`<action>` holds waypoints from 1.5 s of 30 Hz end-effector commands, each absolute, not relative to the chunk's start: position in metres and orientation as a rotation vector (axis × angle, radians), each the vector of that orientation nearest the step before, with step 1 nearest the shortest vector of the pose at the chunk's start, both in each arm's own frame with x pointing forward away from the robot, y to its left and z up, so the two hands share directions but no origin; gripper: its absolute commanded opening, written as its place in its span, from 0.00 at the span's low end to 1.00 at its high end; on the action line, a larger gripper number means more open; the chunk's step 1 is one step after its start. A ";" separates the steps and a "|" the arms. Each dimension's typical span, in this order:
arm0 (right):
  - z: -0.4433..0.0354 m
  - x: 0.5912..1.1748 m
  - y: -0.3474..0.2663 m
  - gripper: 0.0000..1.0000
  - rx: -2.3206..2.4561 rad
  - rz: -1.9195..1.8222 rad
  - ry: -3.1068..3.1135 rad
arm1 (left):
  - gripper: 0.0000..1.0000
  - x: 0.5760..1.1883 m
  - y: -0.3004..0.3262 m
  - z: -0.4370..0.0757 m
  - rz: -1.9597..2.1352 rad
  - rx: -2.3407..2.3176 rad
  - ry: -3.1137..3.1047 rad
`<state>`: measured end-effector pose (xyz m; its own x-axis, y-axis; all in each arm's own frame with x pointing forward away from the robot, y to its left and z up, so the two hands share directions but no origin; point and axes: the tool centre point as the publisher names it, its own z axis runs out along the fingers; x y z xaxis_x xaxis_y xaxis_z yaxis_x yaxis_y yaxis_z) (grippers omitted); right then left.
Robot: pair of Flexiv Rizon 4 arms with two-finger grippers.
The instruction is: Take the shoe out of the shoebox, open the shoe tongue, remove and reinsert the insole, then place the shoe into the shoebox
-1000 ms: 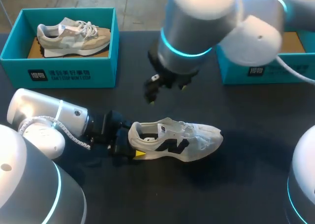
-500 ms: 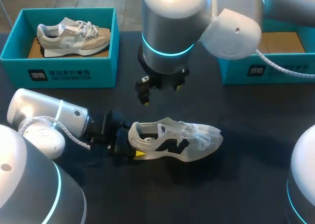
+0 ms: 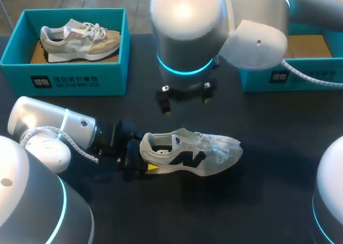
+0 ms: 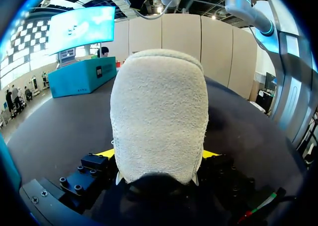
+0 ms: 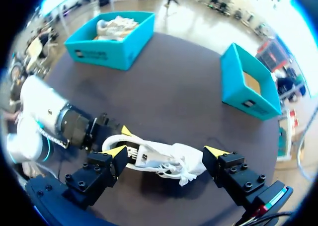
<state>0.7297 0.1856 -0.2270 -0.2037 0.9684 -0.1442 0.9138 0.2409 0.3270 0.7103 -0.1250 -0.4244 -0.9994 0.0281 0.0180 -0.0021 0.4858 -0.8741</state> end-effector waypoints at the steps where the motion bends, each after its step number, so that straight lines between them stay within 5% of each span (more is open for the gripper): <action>1: -0.226 0.715 0.189 1.00 1.974 0.175 1.831 | 0.00 0.709 -0.126 -0.426 1.572 -0.023 -2.685; 45: -0.326 0.701 0.214 1.00 2.131 -0.008 1.738 | 0.00 0.709 -0.126 -0.426 1.572 -0.023 -2.685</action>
<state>0.7051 0.2066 -0.3181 -0.0839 0.9607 -0.2647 0.9677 0.1419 0.2085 0.7103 -0.1251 -0.4243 -0.9994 0.0282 0.0181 -0.0021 0.4857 -0.8741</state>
